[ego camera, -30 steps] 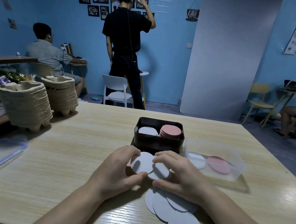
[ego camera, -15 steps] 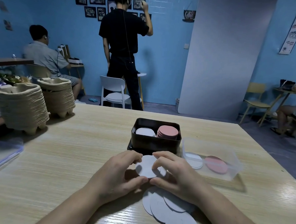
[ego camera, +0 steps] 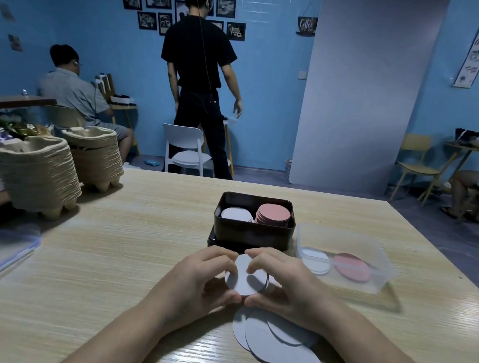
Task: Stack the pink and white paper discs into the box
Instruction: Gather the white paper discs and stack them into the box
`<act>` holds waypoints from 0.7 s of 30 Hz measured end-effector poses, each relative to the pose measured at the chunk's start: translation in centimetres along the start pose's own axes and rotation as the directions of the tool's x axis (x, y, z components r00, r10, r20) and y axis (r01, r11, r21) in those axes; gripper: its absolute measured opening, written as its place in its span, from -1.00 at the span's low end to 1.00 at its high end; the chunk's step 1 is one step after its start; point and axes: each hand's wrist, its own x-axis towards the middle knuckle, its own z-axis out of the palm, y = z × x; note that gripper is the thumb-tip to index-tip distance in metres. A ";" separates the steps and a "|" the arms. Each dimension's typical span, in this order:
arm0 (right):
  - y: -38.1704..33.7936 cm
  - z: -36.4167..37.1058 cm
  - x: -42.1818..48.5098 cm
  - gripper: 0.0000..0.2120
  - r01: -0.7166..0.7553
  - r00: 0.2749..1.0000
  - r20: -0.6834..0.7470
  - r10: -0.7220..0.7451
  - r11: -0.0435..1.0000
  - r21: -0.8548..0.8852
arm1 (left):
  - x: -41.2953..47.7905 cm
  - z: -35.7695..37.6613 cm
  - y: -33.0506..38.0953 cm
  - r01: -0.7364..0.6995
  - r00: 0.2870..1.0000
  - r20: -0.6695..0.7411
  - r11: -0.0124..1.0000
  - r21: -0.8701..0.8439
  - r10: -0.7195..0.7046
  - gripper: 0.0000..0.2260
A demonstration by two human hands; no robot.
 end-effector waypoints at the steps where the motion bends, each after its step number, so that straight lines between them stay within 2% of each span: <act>1: 0.0 0.0 0.0 -0.68 0.006 1.000 0.003 -0.006 1.000 0.002 | 0.0 0.0 0.0 0.003 1.000 0.012 1.000 0.005 -0.003 -0.78; 14: 0.1 -0.1 0.1 -0.74 0.024 1.000 -0.006 -0.024 0.999 0.036 | 0.1 -0.6 0.6 0.034 0.997 0.068 0.999 0.008 -0.035 -0.75; 21: -0.2 -0.3 0.2 -0.76 0.007 0.998 0.063 -0.012 0.997 0.071 | 0.1 -0.7 0.8 0.035 0.997 0.073 0.999 0.012 -0.035 -0.75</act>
